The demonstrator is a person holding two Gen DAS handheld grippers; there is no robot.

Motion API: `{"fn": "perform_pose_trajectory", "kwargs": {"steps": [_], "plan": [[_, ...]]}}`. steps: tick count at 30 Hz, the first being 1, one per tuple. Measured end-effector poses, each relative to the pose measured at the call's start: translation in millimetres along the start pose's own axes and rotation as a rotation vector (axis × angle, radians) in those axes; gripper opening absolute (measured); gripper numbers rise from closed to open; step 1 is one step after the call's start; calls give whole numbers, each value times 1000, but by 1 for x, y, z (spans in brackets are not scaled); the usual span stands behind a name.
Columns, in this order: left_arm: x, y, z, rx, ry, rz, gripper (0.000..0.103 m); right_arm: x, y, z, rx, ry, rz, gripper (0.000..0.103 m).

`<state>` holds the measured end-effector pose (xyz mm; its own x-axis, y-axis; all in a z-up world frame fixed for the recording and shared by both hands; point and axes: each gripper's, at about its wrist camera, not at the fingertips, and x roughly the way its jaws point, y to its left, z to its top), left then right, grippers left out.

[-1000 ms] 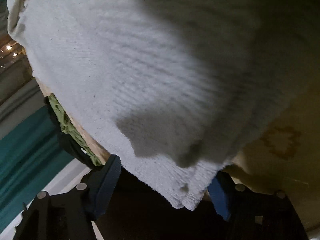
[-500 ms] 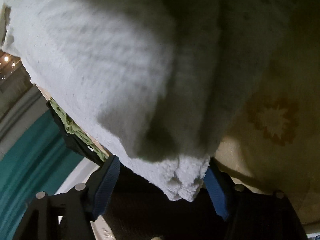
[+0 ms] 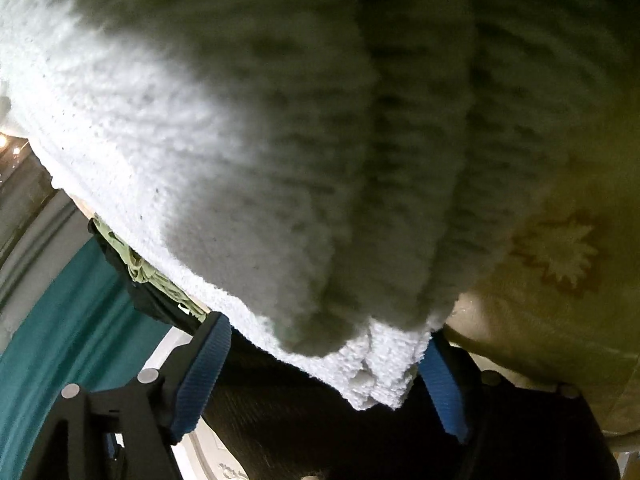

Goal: Fold clothes
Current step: 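Grasp the grey sweater hem with the right gripper and lift it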

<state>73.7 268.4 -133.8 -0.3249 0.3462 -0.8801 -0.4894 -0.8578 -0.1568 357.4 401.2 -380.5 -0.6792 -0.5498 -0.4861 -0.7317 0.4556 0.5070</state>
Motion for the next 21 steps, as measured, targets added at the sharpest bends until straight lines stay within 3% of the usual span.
{"fn": "perform_pose_trajectory", "kwargs": {"steps": [4,21], "plan": [[2,-1,1,23,-6,20,87,9,6,0,10,-6,4,80],[20,8,9,-19,29,-20,87,49,38,1,32,-16,5,85]]}}
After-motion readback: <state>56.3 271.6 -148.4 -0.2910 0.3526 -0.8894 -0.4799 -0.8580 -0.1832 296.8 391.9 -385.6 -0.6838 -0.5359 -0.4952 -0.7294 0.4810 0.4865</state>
